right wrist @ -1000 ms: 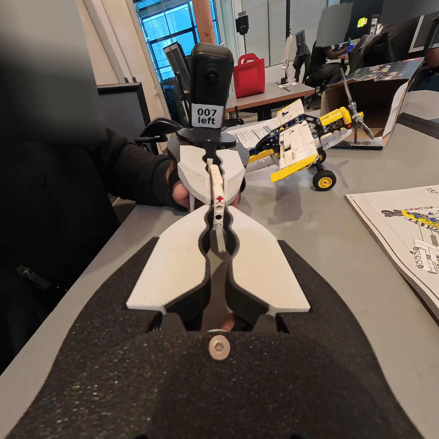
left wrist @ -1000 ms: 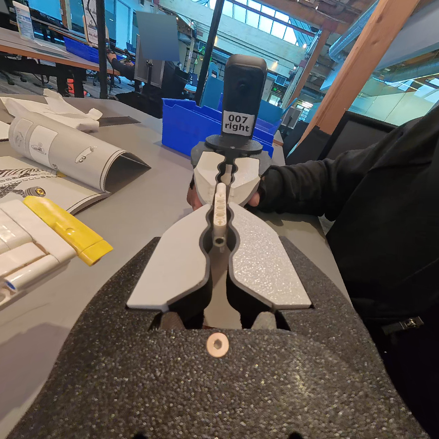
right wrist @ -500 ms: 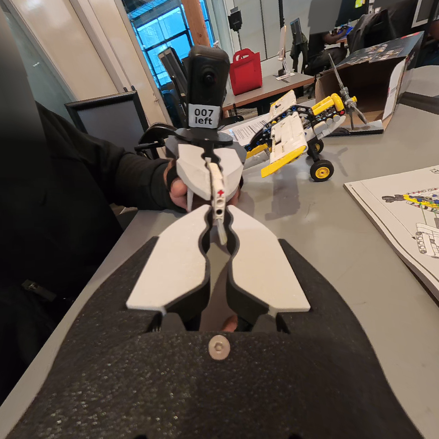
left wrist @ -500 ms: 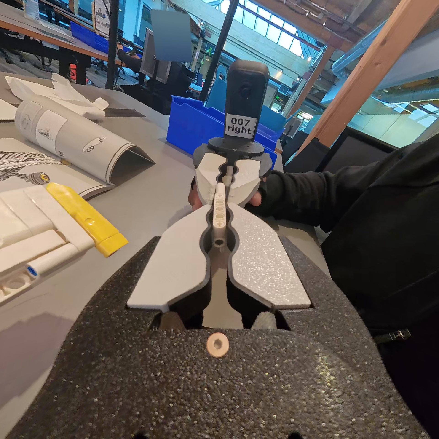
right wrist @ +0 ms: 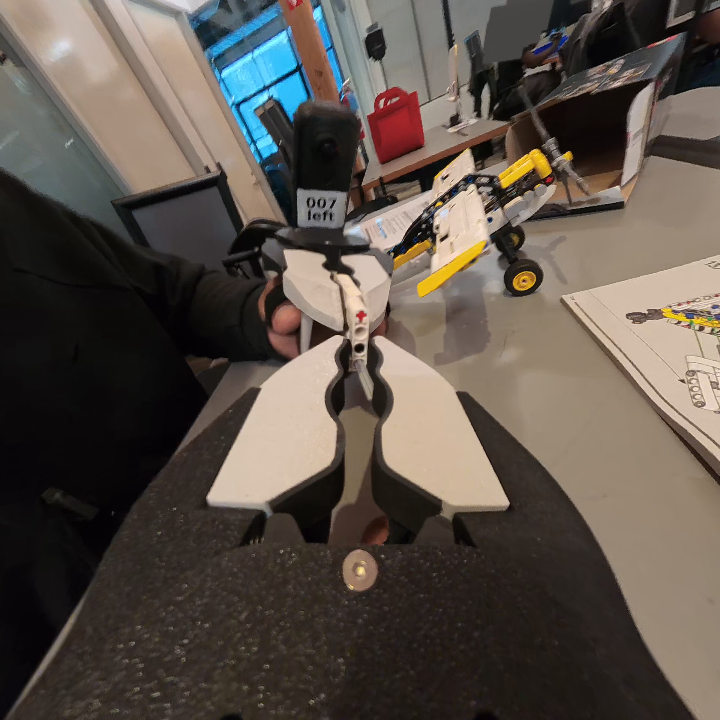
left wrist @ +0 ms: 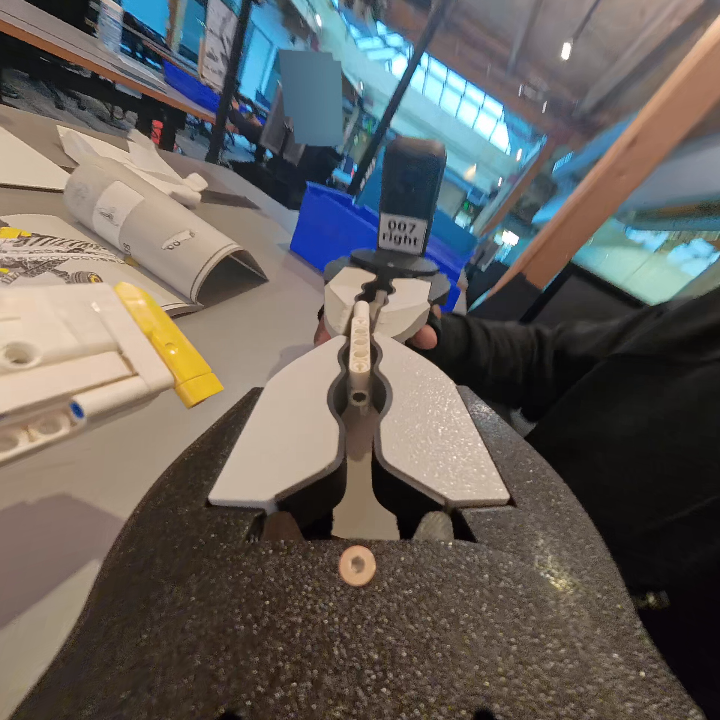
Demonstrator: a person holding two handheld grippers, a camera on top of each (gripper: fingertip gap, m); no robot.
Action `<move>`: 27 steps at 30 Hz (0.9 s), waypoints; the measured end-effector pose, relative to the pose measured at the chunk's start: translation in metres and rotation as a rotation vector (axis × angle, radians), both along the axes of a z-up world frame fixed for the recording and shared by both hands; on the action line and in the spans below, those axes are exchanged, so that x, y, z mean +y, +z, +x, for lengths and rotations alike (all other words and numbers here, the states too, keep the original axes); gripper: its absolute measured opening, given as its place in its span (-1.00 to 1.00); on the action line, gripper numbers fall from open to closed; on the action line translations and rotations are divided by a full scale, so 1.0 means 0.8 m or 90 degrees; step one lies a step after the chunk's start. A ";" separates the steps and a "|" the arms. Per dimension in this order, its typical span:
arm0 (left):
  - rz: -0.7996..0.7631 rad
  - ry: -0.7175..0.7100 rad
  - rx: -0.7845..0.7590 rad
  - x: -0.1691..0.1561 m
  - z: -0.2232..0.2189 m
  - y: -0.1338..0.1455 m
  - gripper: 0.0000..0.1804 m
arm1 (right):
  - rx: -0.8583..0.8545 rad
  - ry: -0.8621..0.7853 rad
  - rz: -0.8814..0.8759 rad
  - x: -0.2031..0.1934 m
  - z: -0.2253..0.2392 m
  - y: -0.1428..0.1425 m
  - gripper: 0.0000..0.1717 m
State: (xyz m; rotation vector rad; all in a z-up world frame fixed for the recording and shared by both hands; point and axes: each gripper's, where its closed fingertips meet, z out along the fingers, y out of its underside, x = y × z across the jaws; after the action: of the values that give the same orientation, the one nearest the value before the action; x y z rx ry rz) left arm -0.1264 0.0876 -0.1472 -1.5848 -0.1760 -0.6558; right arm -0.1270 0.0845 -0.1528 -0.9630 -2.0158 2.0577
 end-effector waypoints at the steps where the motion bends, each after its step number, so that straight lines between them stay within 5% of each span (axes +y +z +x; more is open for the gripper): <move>1: 0.018 0.015 -0.038 -0.002 -0.003 0.006 -0.92 | -0.005 -0.019 -0.022 0.003 -0.003 0.005 -0.82; 6: 0.146 0.118 -0.251 -0.031 -0.023 0.035 -0.91 | -0.025 -0.047 -0.065 0.007 0.008 0.008 -0.65; 12: 0.226 0.211 -0.350 -0.046 -0.013 0.032 -0.91 | -0.051 -0.057 -0.092 -0.043 0.022 0.009 -0.66; 27: 0.210 0.215 -0.294 -0.063 0.017 0.029 -0.90 | -0.042 -0.083 -0.191 -0.057 0.019 0.028 -1.00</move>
State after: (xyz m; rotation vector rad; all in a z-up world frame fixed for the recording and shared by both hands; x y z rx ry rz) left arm -0.1132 0.0371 -0.1237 -1.0368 -0.6313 -0.7325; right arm -0.1119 0.0387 -0.1307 -1.1892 -1.6500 2.3248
